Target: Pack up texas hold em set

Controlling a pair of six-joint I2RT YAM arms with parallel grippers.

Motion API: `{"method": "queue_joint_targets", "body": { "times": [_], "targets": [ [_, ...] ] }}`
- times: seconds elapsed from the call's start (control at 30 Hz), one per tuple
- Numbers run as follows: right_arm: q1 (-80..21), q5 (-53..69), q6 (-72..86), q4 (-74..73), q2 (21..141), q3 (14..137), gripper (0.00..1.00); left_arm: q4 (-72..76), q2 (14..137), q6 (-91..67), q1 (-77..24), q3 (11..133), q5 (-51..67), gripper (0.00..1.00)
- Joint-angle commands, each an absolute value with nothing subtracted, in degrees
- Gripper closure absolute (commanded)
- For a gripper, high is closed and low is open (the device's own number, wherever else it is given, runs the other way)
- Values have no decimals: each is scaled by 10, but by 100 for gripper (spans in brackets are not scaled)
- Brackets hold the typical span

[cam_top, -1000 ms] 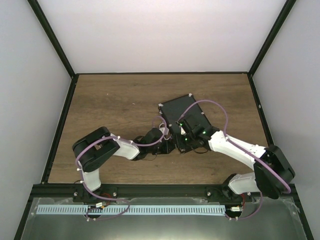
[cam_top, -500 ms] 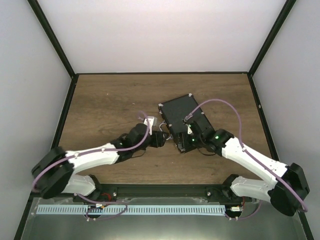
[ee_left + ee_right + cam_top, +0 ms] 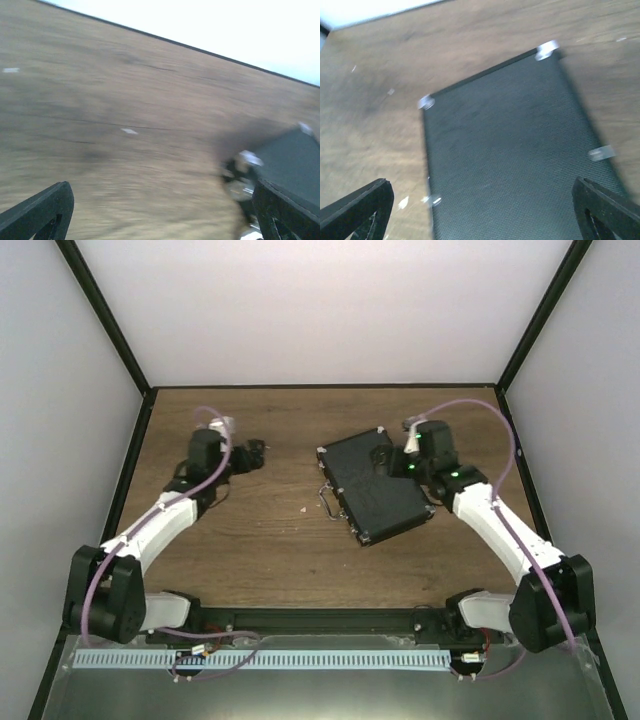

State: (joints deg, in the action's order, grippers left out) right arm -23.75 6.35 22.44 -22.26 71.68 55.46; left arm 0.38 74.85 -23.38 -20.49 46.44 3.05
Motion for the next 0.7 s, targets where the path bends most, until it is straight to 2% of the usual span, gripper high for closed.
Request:
{"method": "queue_joint_targets", "body": {
  "times": [0.0, 0.1, 0.17, 0.27, 0.33, 0.47, 0.67],
  "targets": [
    [-105, 107, 191, -130, 703, 505, 0, 25, 733, -220, -53, 413, 90, 0],
    [-8, 103, 186, -56, 683, 443, 0, 74, 716, -248, 71, 359, 113, 0],
    [8, 55, 177, 12, 663, 386, 0, 101, 693, -255, 111, 325, 64, 0],
    [9, 2, 160, 112, 632, 306, 0, 160, 651, -237, 118, 260, -60, 0],
    [9, -13, 155, 185, 615, 251, 0, 220, 637, -225, 118, 212, -103, 0],
    [9, -22, 146, 294, 619, 184, 0, 298, 655, -201, 113, 172, -131, 0],
    [8, -14, 124, 367, 667, 167, 0, 392, 674, -174, 94, 137, -158, 0]
  ]
}}
